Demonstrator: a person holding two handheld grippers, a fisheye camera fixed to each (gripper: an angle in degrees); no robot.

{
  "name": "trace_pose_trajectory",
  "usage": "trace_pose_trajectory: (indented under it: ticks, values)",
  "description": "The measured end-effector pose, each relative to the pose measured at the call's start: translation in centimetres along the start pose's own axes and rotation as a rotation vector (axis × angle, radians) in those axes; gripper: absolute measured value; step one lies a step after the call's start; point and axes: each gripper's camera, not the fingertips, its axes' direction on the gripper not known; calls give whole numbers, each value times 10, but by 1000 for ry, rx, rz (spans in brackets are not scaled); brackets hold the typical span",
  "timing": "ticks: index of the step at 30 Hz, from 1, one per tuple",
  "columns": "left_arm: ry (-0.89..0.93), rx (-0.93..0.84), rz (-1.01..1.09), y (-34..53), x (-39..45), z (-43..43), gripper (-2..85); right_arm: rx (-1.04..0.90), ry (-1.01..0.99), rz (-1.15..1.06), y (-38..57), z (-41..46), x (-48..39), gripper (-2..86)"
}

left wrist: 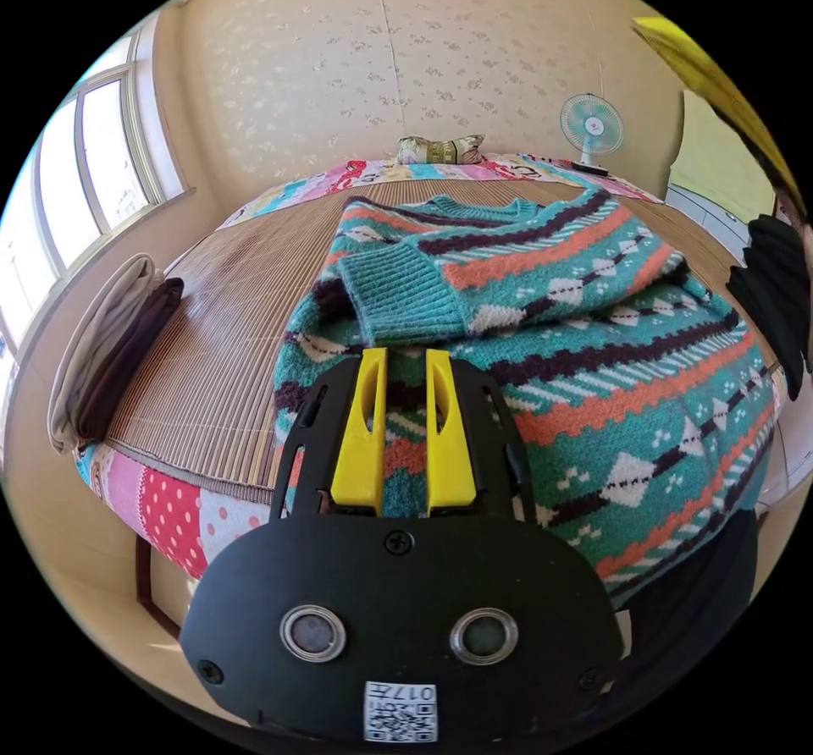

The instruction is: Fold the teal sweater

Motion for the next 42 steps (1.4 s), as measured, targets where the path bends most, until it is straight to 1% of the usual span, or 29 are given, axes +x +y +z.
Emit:
trace_pose_trajectory:
  ticks: [4, 7, 9, 11, 14, 15, 16, 17, 18, 19, 21, 23, 25, 26, 28, 29, 30, 31, 32, 33, 34, 35, 36, 37, 38, 39, 40, 41, 42]
  values:
    - [5, -4, -3, -15, -10, -3, 77, -37, 56, 164, 67, -33, 49, 26]
    - [66, -14, -30, -29, -33, -8, 75, -29, 122, 207, 101, -79, 62, 33]
    - [181, -39, -93, -37, -69, -19, 42, -38, 201, 214, 118, -112, 64, 39]
    - [273, -63, -166, -32, -105, -33, 5, -64, 358, 238, 140, -159, 66, 55]
    - [462, -58, -196, -7, -163, -66, 6, -80, 527, 320, 166, -212, 76, 90]
    - [509, -63, -210, 3, -186, -81, 28, -84, 542, 345, 171, -221, 80, 99]
    - [509, -83, -223, 8, -196, -87, 39, -88, 547, 396, 180, -236, 90, 115]
    - [478, -162, -244, 16, -214, -95, 76, -74, 539, 441, 189, -247, 99, 125]
    - [434, -282, -267, 21, -228, -93, 115, -62, 532, 455, 194, -252, 102, 130]
    - [439, -339, -261, 23, -233, -91, 135, -49, 513, 470, 200, -256, 108, 133]
    - [582, -473, -206, 26, -241, -84, 182, -64, 497, 495, 206, -254, 120, 136]
    - [672, -555, -143, 23, -238, -73, 207, -95, 498, 532, 206, -245, 135, 138]
    - [724, -639, -83, 18, -230, -57, 209, -112, 471, 526, 201, -237, 141, 134]
    - [747, -686, -44, 13, -224, -46, 203, -138, 425, 517, 195, -231, 144, 124]
    - [763, -738, -2, 7, -217, -34, 172, -181, 372, 522, 187, -225, 147, 97]
    - [781, -750, 4, 2, -219, -32, 125, -214, 383, 538, 182, -225, 146, 75]
    - [816, -734, 10, -4, -226, -37, 58, -225, 393, 536, 178, -228, 143, 63]
    - [843, -729, 15, -7, -231, -41, 56, -248, 390, 502, 172, -235, 134, 47]
    - [931, -722, 28, -12, -242, -49, 52, -263, 350, 450, 165, -245, 122, 39]
    - [1072, -695, 38, -19, -257, -61, 50, -260, 306, 420, 163, -252, 115, 36]
    - [1162, -661, 38, -24, -267, -69, 49, -214, 161, 346, 157, -272, 100, 31]
    - [1353, -542, 24, -36, -293, -91, 46, -105, -3, 265, 154, -299, 83, 28]
    - [1494, -384, 13, -49, -322, -116, 44, -39, -74, 224, 153, -314, 75, 26]
    - [1548, -299, 14, -56, -337, -131, 44, 78, -192, 144, 151, -341, 59, 24]
    - [1618, -143, 37, -68, -366, -161, 43, 152, -293, 52, 147, -361, 43, 23]
    - [1665, -2, 72, -80, -391, -191, 43, 189, -346, -2, 144, -370, 34, 22]
    - [1691, 66, 87, -85, -402, -205, 43, 270, -438, -100, 140, -385, 18, 21]
    - [1743, 187, 109, -94, -421, -227, 43, 348, -510, -177, 136, -397, 8, 20]
    - [1788, 277, 110, -102, -436, -242, 44, 384, -537, -201, 134, -401, 5, 19]
